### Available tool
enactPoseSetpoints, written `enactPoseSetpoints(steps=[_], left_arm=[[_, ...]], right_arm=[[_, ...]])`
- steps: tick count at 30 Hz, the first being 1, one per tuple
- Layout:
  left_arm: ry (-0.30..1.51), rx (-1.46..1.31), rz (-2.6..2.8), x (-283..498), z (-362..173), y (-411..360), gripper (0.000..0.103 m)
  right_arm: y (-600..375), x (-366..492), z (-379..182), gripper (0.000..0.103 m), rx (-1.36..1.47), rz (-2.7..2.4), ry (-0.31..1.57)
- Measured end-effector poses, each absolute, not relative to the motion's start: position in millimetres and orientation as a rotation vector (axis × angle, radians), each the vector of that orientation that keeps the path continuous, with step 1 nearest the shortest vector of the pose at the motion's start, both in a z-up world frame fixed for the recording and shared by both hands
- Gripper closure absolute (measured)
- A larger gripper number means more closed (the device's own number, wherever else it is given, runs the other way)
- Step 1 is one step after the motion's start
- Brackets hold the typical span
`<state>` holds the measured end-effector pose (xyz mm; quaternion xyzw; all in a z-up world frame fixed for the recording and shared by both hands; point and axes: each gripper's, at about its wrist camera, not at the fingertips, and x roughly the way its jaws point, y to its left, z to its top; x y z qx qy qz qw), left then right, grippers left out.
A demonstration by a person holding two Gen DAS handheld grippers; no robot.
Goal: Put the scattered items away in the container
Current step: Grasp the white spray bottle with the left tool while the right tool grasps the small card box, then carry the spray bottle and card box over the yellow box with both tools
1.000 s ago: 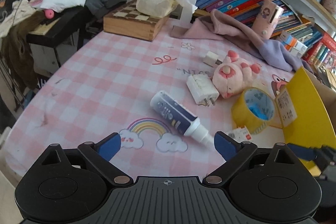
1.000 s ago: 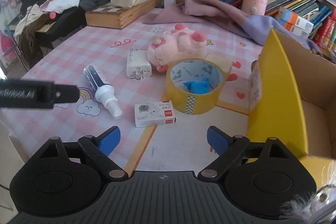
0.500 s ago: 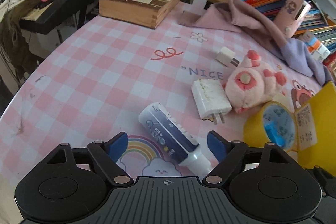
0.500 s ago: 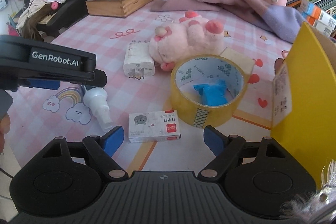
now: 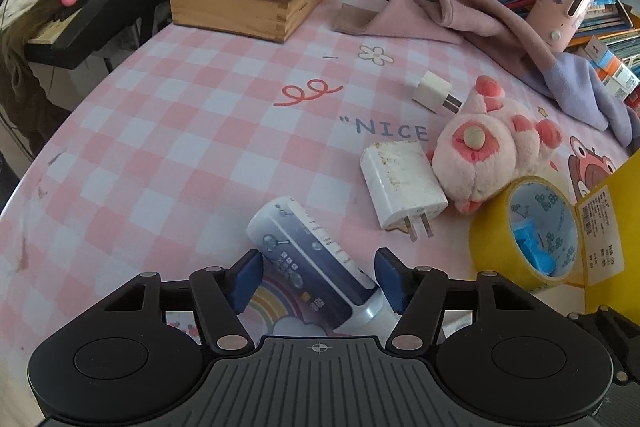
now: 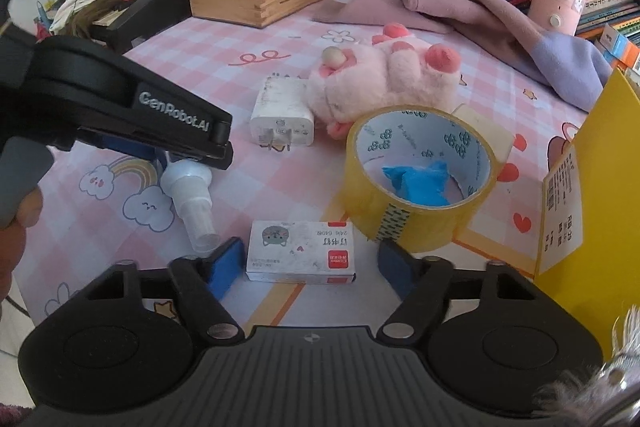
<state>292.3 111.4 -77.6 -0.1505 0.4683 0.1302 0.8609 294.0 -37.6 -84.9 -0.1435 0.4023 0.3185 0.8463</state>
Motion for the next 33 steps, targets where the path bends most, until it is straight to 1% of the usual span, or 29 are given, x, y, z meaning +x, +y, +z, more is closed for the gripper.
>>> enactPoseSetpoints(steps=[1, 2, 3, 4, 6, 8, 13, 20, 22, 24, 28, 33], left_arm=[[0.982, -0.308, 0.273, 292.8, -77.9, 110.7, 0.045], [0.980, -0.304, 0.272, 292.9, -78.1, 109.9, 0.047], [0.979, -0.307, 0.269, 292.0, -78.0, 109.5, 0.053], [0.977, -0.317, 0.263, 290.9, -77.6, 109.5, 0.056], [0.980, -0.319, 0.230, 289.6, -76.4, 107.9, 0.067], [0.978, -0.272, 0.188, 287.3, -74.0, 102.3, 0.072], [0.981, -0.210, 0.168, 285.2, -71.5, 94.7, 0.071], [0.987, -0.204, 0.204, 293.2, -79.2, 97.4, 0.066], [0.974, -0.196, 0.205, 294.1, -79.9, 96.3, 0.067], [0.961, -0.197, 0.199, 293.1, -80.1, 96.8, 0.072], [0.951, -0.268, 0.210, 285.3, -76.7, 103.2, 0.072], [0.905, -0.358, 0.186, 269.5, -57.2, 108.3, 0.072]], right_arm=[[-37.2, 293.6, -84.2, 0.048, -0.304, 0.678, 0.843], [-36.5, 293.1, -83.9, 0.050, -0.305, 0.681, 0.841], [-36.4, 292.9, -83.8, 0.050, -0.305, 0.682, 0.841], [-37.0, 293.1, -83.6, 0.050, -0.301, 0.682, 0.843], [-38.3, 294.0, -82.6, 0.051, -0.296, 0.681, 0.853], [-40.6, 293.5, -81.5, 0.051, -0.297, 0.673, 0.863], [-42.3, 292.2, -81.8, 0.048, -0.310, 0.665, 0.863], [-43.1, 291.9, -82.5, 0.049, -0.317, 0.673, 0.853], [-44.0, 291.7, -82.6, 0.050, -0.314, 0.679, 0.852], [-44.8, 292.3, -81.5, 0.051, -0.305, 0.677, 0.863], [-52.3, 290.6, -73.3, 0.051, -0.281, 0.659, 0.855], [-61.5, 285.5, -47.2, 0.051, -0.262, 0.644, 0.770]])
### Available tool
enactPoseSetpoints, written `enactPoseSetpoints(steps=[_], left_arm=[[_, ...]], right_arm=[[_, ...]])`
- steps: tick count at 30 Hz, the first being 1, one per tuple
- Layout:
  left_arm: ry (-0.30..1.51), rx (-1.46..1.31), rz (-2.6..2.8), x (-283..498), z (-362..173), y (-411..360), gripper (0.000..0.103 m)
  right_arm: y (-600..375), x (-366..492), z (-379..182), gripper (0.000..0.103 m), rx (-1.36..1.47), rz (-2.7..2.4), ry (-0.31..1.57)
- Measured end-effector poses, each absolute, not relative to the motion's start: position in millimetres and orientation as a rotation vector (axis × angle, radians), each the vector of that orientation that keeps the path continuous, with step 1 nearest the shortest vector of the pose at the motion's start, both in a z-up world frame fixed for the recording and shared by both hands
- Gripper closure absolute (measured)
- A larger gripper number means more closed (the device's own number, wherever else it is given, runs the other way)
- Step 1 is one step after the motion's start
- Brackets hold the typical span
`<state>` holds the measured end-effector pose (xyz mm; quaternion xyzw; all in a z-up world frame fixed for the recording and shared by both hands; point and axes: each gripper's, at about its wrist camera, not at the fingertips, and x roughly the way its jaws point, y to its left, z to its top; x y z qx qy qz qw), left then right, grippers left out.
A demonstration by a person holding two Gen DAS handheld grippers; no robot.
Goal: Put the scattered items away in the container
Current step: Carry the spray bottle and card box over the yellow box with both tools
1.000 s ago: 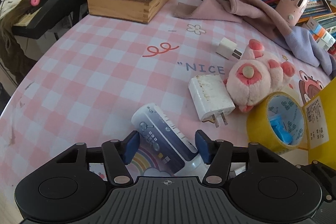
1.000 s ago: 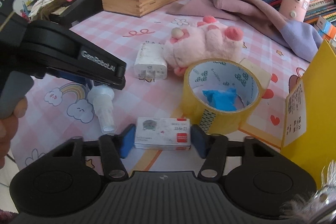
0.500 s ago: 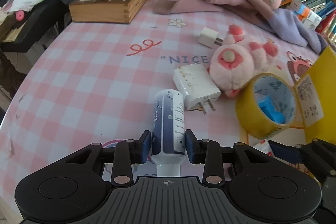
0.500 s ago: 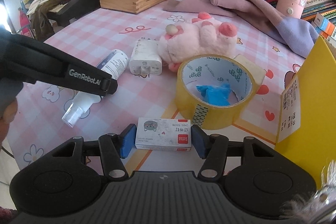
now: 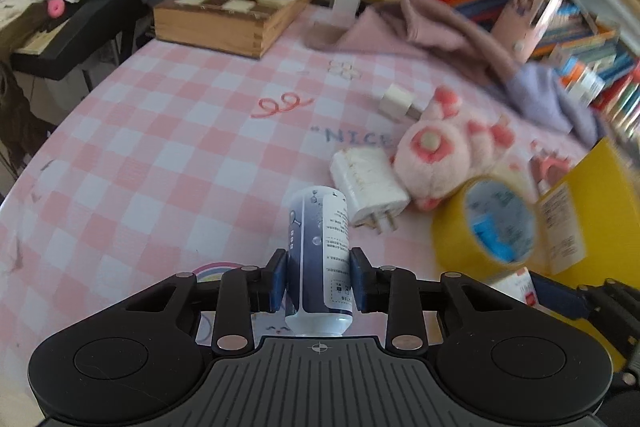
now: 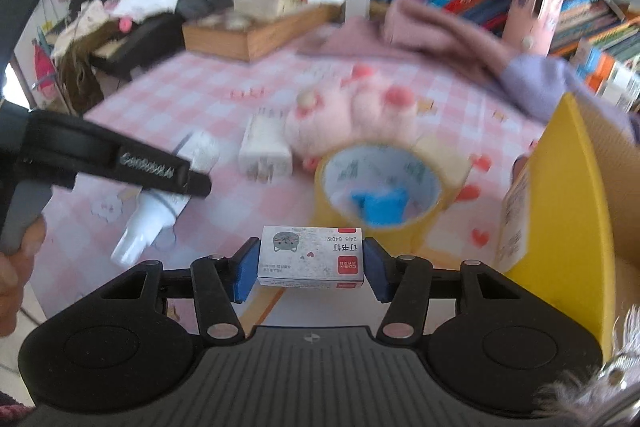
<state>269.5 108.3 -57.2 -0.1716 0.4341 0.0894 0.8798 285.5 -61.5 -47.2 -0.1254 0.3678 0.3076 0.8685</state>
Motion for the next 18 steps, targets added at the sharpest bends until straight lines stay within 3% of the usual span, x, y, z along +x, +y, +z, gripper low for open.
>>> enactPoseSetpoints(steps=[18], left_arm=[[0.806, -0.636, 0.105, 187.8, -14.9, 137.2, 0.072]], right_arm=[[-80.3, 229.4, 3.8, 0.051, -0.198, 0.573, 0.686]])
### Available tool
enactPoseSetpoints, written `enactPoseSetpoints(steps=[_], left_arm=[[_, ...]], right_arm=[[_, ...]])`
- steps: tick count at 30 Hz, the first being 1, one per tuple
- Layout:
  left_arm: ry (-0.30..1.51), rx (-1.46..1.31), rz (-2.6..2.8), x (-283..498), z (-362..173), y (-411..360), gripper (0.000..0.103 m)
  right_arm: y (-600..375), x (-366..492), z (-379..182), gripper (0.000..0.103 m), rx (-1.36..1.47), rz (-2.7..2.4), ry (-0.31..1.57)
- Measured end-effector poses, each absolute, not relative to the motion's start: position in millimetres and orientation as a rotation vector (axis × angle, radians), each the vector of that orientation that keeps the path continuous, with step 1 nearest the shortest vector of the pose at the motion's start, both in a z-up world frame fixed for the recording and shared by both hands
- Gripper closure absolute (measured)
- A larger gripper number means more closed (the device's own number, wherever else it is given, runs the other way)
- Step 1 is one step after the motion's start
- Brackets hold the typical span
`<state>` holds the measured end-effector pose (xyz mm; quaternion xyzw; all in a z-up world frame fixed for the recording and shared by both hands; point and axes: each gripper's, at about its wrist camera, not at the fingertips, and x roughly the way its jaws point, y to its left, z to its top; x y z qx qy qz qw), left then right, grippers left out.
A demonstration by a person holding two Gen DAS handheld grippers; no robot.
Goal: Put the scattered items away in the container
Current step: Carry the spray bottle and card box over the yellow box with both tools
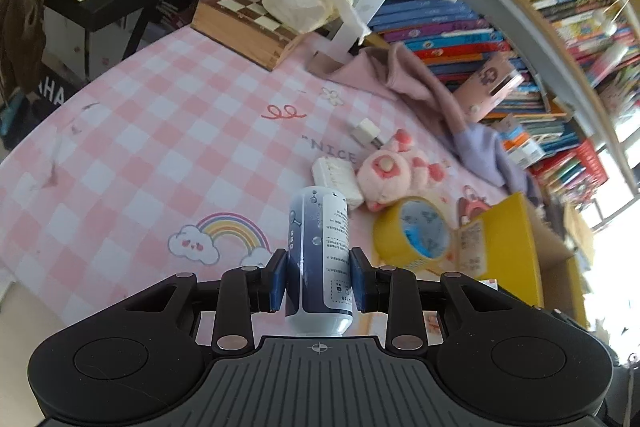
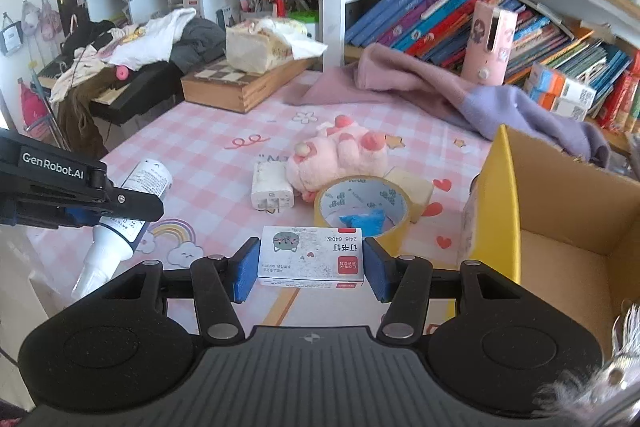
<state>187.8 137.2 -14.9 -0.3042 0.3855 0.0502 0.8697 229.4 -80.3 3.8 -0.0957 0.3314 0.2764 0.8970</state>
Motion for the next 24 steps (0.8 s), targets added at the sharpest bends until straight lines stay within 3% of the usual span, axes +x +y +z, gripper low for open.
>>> enactPoseSetpoints(steps=[24], left_arm=[[0.754, -0.697, -0.057, 30.3, -6.2, 137.8, 0.072]], right_arm=[[-81.0, 75.4, 23.1, 0.051, -0.208, 0.515, 0.635]])
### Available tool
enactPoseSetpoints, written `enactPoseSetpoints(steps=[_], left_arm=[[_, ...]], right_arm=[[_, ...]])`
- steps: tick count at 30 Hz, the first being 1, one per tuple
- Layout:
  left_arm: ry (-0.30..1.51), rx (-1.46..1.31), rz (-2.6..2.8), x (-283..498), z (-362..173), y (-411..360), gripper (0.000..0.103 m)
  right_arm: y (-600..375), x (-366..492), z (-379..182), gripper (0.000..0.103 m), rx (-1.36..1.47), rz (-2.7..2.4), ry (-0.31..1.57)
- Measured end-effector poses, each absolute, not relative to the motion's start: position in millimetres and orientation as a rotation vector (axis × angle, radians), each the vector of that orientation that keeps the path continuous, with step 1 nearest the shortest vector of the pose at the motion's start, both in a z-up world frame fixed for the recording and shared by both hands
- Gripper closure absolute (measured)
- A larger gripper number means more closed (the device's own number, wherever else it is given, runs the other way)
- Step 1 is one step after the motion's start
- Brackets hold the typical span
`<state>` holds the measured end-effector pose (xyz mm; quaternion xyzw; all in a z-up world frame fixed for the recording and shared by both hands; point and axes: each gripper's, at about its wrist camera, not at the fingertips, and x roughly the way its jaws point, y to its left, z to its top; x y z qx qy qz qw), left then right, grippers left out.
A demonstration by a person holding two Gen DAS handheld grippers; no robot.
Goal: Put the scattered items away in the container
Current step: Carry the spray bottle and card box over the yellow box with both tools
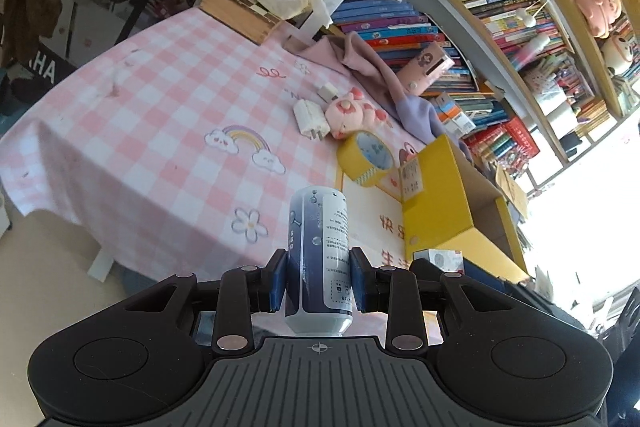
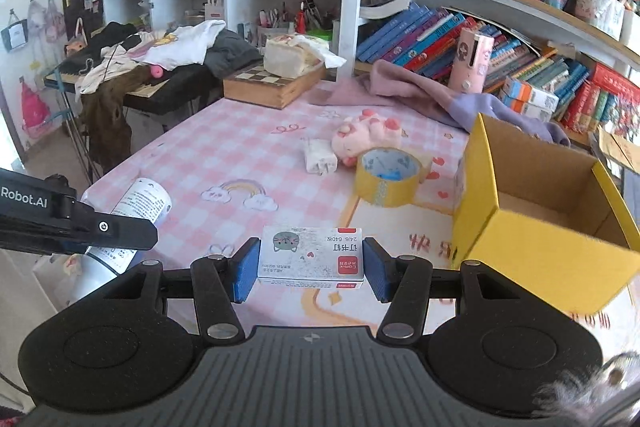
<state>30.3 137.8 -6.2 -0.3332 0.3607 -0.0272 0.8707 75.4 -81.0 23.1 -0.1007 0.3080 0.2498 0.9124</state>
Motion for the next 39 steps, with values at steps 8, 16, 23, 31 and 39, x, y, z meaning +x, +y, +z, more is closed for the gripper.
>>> enactPoseSetpoints(steps=[8, 16, 23, 31, 39], left_arm=[[0.766, -0.704, -0.156, 23.2, -9.3, 118.0, 0.072], [0.837, -0.647, -0.285, 31.3, -13.4, 80.9, 0.072], [0.883, -0.609, -0.382, 34.2, -17.6, 50.9, 0.072], [0.948, -0.596, -0.418, 40.9, -26.4, 33.2, 0.072], [0.954, -0.559, -0.474, 54.9, -21.8, 13.5, 0.072]], right_arm=[[-110.1, 45.0, 21.8, 0.051, -0.190, 0.415, 0.654], [-150.7, 25.9, 16.4, 0.051, -0.134, 0.277, 0.704], [-183.7, 10.1, 0.5, 0.051, -0.077, 0.170, 0.791], [-211.2, 6.2, -11.0, 0.051, 0.016, 0.099, 0.864], [-228.7, 7.0, -7.1, 0.051, 0.049, 0.050, 0.853]])
